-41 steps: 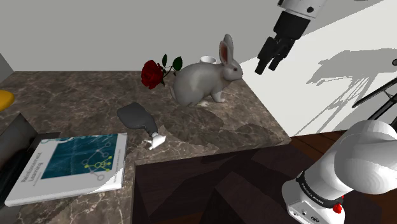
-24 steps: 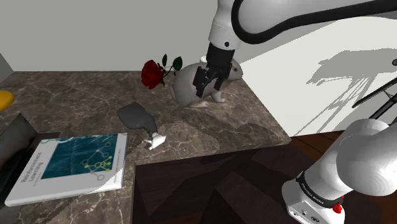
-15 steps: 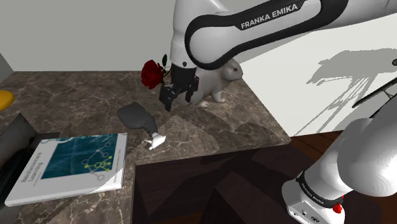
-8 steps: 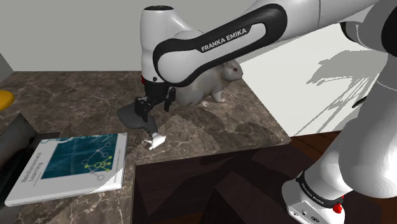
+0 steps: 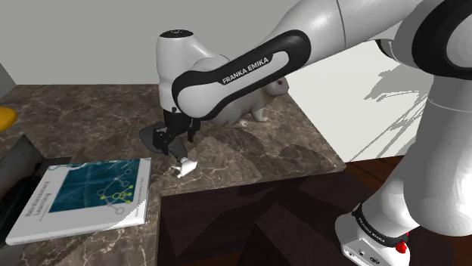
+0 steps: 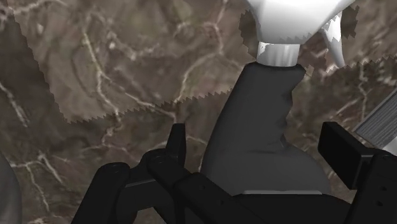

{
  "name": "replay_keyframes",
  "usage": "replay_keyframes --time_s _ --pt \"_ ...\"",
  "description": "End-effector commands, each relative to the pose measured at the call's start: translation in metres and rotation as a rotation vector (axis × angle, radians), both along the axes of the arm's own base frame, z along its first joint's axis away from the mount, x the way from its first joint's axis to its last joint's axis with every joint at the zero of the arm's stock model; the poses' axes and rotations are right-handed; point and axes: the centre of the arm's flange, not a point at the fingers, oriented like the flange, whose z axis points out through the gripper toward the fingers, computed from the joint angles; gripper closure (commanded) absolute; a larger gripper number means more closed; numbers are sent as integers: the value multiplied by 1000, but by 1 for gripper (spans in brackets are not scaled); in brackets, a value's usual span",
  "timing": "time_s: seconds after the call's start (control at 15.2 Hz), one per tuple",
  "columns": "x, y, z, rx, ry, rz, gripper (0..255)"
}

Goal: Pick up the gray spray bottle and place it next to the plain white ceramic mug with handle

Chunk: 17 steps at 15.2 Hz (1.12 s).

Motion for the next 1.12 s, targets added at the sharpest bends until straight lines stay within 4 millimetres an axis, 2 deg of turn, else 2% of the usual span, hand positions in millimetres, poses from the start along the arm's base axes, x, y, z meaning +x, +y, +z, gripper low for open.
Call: replay_keyframes --time_s 0.0,0.46,0.53,1.06 --pt "-1 0 -8 0 0 0 0" --pt "-1 0 -8 0 0 0 0" --pt "-1 0 -8 0 0 0 255" --pt "-1 0 -8 0 0 0 255"
